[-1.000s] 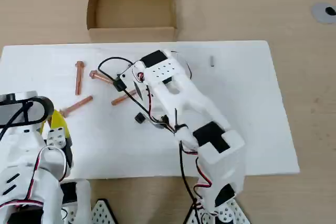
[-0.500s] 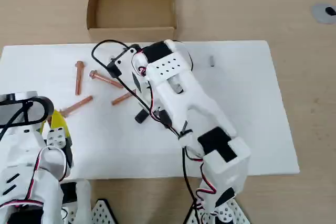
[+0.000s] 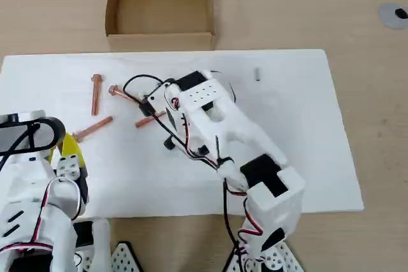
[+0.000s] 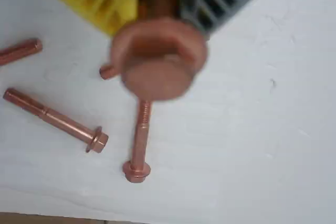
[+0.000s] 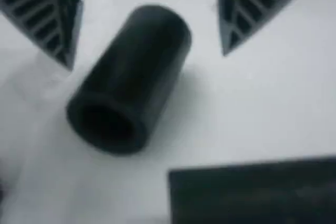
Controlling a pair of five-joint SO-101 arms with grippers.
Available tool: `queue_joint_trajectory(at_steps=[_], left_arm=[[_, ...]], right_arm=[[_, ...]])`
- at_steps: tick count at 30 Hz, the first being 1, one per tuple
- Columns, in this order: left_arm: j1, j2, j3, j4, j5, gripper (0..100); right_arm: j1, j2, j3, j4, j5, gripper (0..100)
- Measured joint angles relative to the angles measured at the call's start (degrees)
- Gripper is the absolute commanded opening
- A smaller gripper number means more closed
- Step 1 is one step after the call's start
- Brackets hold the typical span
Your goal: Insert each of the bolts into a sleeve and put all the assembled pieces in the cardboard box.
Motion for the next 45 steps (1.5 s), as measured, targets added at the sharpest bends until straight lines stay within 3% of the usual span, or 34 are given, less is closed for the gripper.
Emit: queue_joint_trajectory(at_steps=[18, 27, 38, 45], left_arm=[[0.0, 0.0, 0.0, 0.0, 0.0, 1], [0.0, 0.0, 0.0, 0.0, 0.0, 1], [0.0, 0.0, -0.4, 3.3, 0.0, 1], [0.0, 0.0, -5.8, 3.3, 0.0, 1]], right_arm=[[-0.2, 4.0, -0.5, -4.9, 0.0, 21.4], [1.0, 4.3, -0.7, -6.1, 0.0, 0.9], [0.8, 3.3, -1.0, -3.2, -0.2, 1.0], [0.3, -7.6, -3.5, -0.6, 0.0, 1.0]])
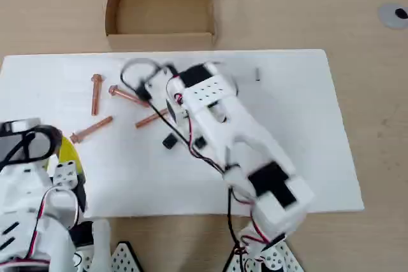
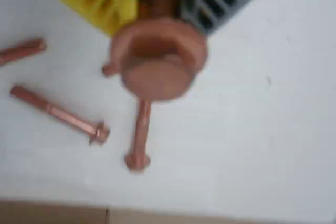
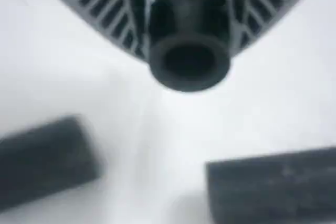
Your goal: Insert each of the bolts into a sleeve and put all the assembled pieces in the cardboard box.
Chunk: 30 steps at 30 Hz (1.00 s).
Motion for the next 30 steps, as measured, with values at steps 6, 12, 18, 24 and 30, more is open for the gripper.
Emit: queue_joint_trajectory(at_steps=[6, 12, 18, 24, 30], left_arm=[[0.0, -0.1, -5.8, 0.4, 0.0, 1], [0.0, -0.3, -10.5, 0.4, 0.0, 1], [0.0, -0.4, -16.0, 0.4, 7.5, 1], [0.2, -0.4, -16.9, -4.2, 24.2, 1], [1.1, -0.4, -9.9, -18.6, 28.7, 1]], right_arm=[[0.0, -15.9, -1.6, 3.2, 0.1, 1.0], [0.0, -32.0, -1.6, 5.3, 0.1, 1.0], [-0.1, -52.7, 2.4, -0.4, 0.1, 1.0], [-0.4, -76.5, 25.4, -18.9, 0.1, 1.0], [-11.4, -100.2, 56.2, -39.8, -0.5, 1.0]])
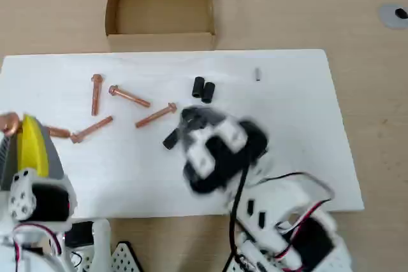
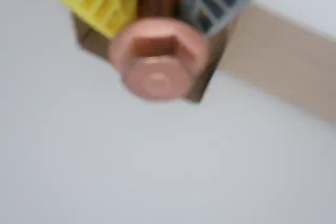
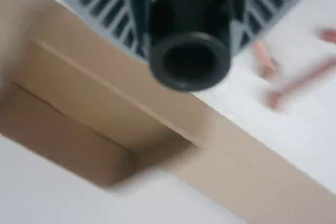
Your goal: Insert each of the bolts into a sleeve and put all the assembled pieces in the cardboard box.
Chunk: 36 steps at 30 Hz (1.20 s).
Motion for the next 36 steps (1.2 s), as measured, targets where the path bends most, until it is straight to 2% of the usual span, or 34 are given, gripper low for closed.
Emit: queue_joint_trajectory(at_steps=[5, 10, 14, 18, 25, 36], left_arm=[[11.1, 0.0, 6.4, -9.1, 0.1, 1], [25.9, 0.1, 10.1, -10.0, -0.7, 1], [32.5, 0.2, 11.2, -9.6, -7.3, 1], [35.4, 0.1, 11.2, -5.8, -10.1, 1], [35.7, 0.1, 9.7, 1.7, -10.5, 1], [35.8, 0.0, 10.5, 2.8, -10.7, 1]], right_arm=[[-9.5, -10.9, 16.2, -10.1, -1.8, 1.0], [-13.6, -11.3, 22.2, -12.8, -2.2, 1.0], [-15.0, -11.3, 24.5, -16.5, -2.2, 1.0], [-15.2, -11.3, 25.6, -17.9, -2.2, 1.0], [-15.4, -11.3, 25.7, -17.9, -2.2, 1.0], [-15.4, -11.3, 25.8, -17.9, -2.2, 1.0]])
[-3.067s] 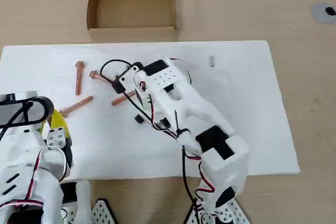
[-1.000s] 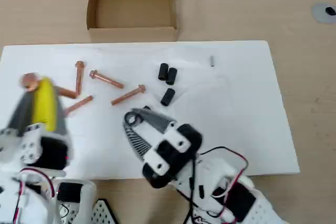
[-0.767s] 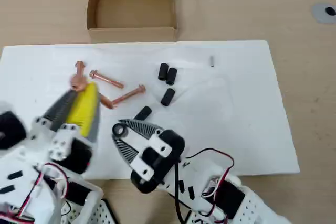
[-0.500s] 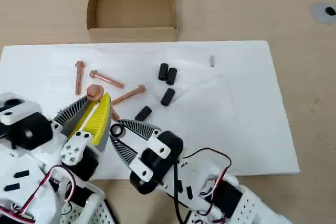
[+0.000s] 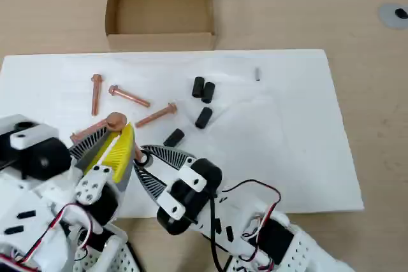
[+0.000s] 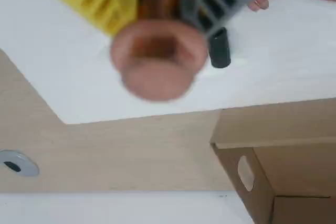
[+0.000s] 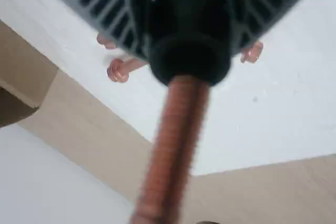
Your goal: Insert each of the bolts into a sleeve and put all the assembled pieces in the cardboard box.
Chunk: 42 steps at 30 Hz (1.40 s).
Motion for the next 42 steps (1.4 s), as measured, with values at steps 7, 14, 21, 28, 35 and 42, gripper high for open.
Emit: queue_joint_trajectory(at_steps=[7, 14, 21, 28, 35, 42], left_arm=[[0.2, 0.0, 3.9, -4.4, 0.0, 1], [0.3, 0.0, 4.1, -4.4, 0.0, 1], [0.4, 0.1, 4.2, -4.4, 0.0, 1], [0.4, 0.1, 6.4, -4.4, 0.1, 1], [3.6, 0.1, 7.6, -4.9, -0.5, 1], [4.4, -1.4, 10.9, -5.6, -2.1, 1]], right_arm=[[0.0, 0.0, 0.0, 0.0, 0.0, 1.0], [0.0, 0.0, 0.0, 0.0, -2.9, 0.9], [0.0, 0.0, 0.0, 1.7, -7.0, 0.9], [0.0, 0.0, 0.0, 2.3, -8.7, 0.9], [0.0, 0.0, 0.0, 2.4, -8.7, 0.9], [-0.1, 0.1, 0.2, 2.5, -8.8, 0.9]])
